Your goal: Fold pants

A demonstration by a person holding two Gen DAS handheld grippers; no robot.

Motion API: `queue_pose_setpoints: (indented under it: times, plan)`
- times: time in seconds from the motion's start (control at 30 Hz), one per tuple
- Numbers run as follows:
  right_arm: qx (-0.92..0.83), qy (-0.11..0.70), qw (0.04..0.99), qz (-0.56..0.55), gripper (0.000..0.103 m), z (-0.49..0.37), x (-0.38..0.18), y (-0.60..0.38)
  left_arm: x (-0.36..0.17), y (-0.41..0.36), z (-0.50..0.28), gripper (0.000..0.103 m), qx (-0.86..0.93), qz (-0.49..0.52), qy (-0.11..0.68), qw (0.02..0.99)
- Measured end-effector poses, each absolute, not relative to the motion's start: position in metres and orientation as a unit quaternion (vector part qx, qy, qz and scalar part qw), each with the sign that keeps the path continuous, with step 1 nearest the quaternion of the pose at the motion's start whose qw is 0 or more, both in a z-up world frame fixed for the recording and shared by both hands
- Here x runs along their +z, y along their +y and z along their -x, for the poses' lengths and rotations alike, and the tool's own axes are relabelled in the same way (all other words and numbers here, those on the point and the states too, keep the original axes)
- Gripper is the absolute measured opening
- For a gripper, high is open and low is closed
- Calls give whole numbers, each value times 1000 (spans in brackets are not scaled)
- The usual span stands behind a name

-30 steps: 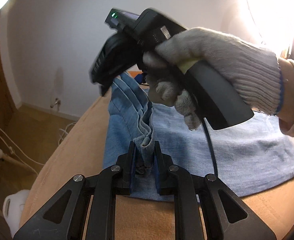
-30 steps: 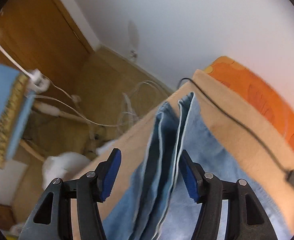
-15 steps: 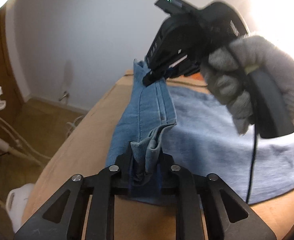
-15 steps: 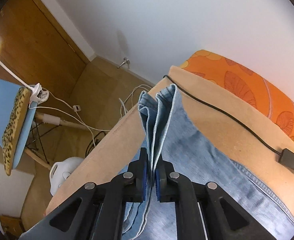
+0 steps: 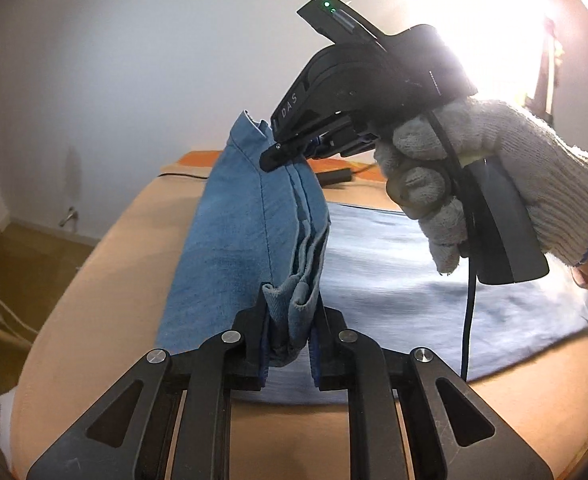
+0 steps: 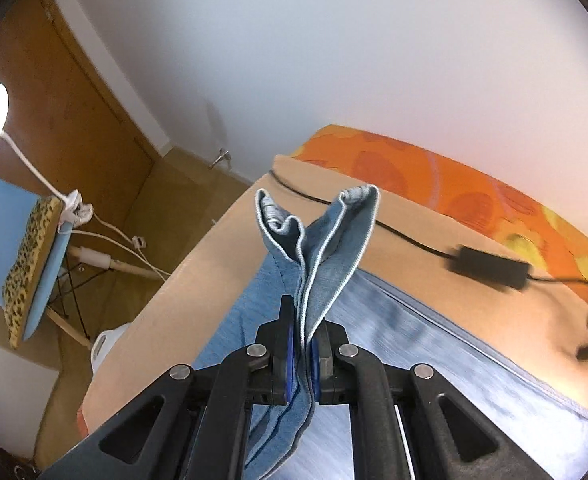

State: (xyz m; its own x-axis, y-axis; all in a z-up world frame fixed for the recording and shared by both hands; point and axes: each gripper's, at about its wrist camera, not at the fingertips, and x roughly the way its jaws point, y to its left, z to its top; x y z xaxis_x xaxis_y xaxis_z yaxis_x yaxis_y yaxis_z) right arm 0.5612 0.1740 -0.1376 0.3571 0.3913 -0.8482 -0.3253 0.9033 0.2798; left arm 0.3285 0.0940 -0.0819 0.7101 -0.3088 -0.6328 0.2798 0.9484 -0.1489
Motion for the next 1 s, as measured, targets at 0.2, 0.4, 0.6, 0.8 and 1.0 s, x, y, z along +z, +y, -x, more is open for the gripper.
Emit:
queue_pose_setpoints:
  times: [0.2,0.4,0.6,0.8,1.0]
  plan:
    - [196,522,825,-93,4,-541,-132,118,-75,53,-312,14,-197,5,359,912]
    - [176,522,822,-147,4,-515,-130,54,-66,-6,-290,14,-242,-42,367,897]
    - [163,516,820,-186,4,-492,-127,-4,-58,-47,-279,14,-264,-61,370,889]
    - [156,511,820,-206,4,-475,-125,-40,-60,-75,-276,14,-282,-38,382,880]
    - [150,498,821,-234,4,-458,-122,-84,-63,-101,-282,14,-299,-21,382,874]
